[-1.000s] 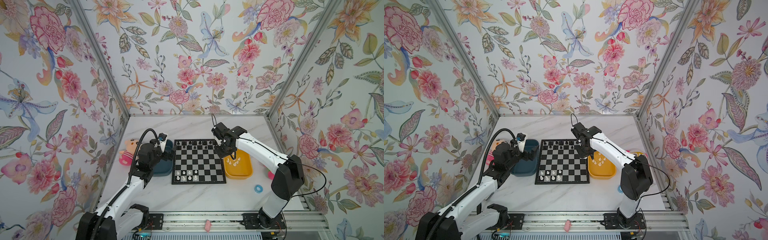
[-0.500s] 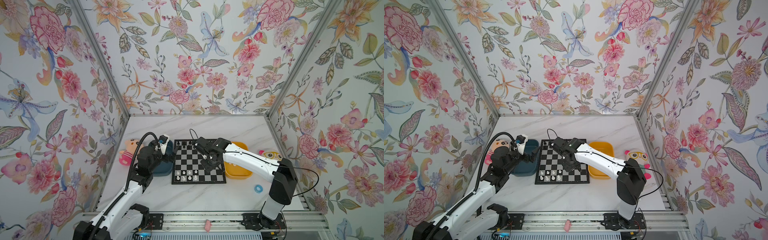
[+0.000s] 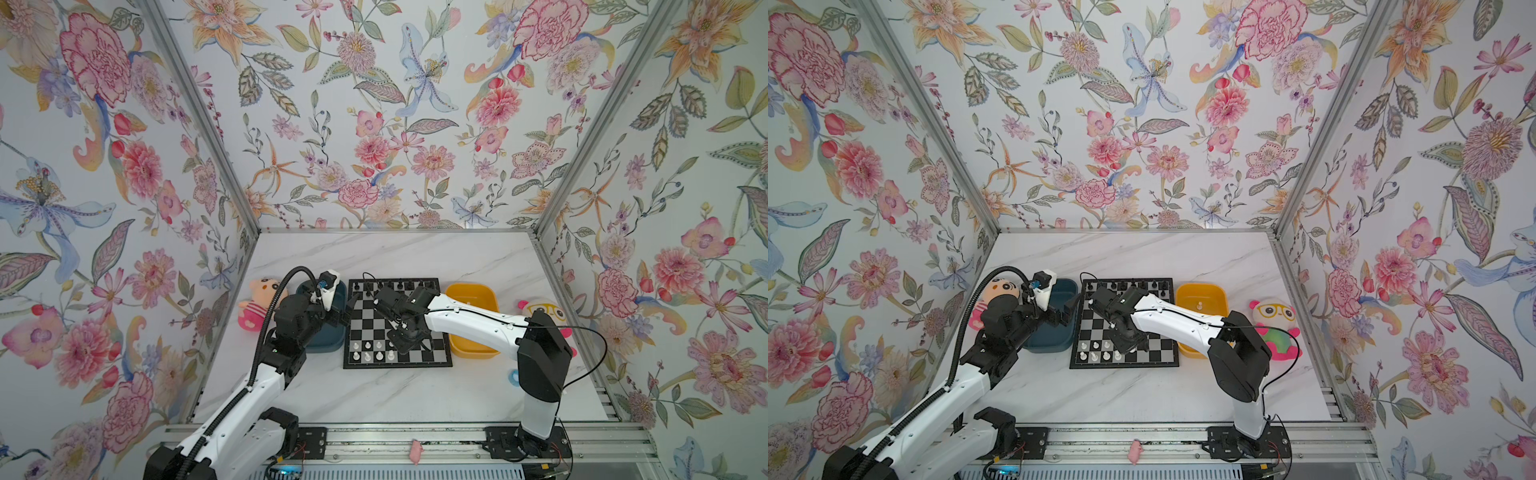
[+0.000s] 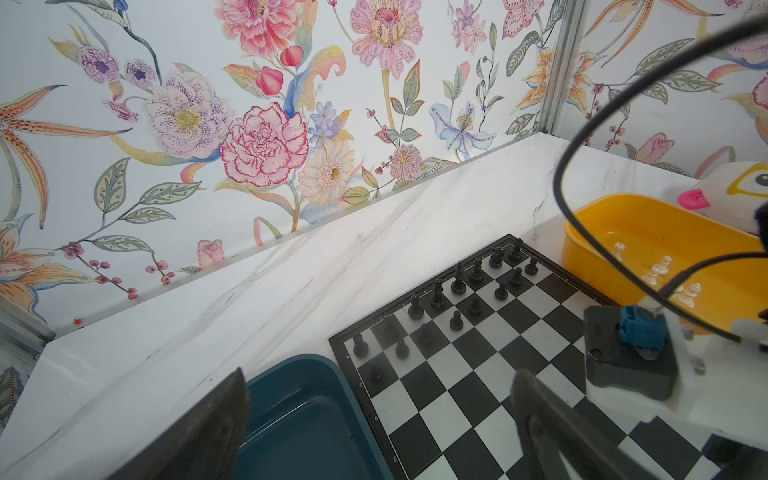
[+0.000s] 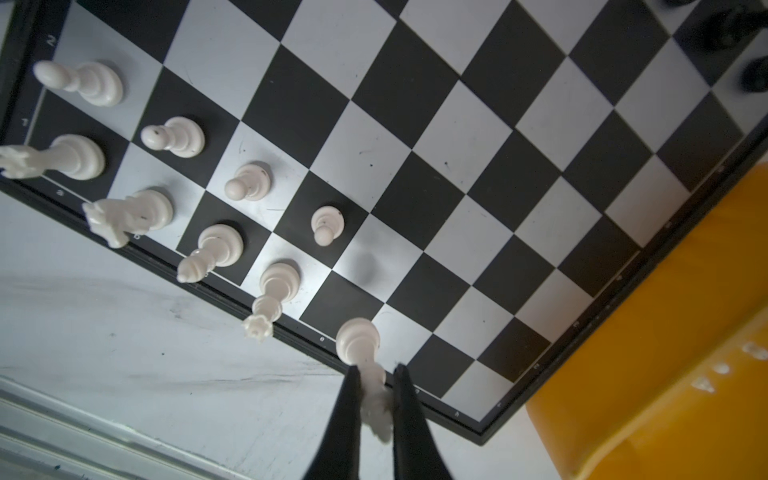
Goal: Set up the chess pieces on the board
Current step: 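Lower the pawn onto a square beside the other white pawns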
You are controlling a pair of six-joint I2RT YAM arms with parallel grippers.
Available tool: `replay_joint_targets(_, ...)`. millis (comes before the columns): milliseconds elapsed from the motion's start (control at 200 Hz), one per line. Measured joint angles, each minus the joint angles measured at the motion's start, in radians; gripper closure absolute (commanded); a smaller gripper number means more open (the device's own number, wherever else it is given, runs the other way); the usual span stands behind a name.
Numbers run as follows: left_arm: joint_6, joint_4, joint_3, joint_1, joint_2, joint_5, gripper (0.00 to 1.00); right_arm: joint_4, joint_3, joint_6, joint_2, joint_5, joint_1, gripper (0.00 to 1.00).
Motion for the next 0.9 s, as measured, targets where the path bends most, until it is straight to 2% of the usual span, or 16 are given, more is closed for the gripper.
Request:
replay_joint_targets(535, 0.000, 0.000, -0.004, -0.003, -0.005, -0.003, 0.01, 0.024, -0.013, 0.008, 0.060, -0.009, 0.010, 0.99)
replay_joint_targets(671, 0.000, 0.000, -0.004, -0.004, -0.005, -0.003, 0.01, 0.024, -0.013, 0.009, 0.060, -0.008, 0.017, 0.94)
replay_joint_targets(901, 0.000, 0.000, -0.005, -0.005, -0.005, -0.003, 0.01, 0.024, -0.014, 0.019, 0.060, -0.010, 0.025, 0.79)
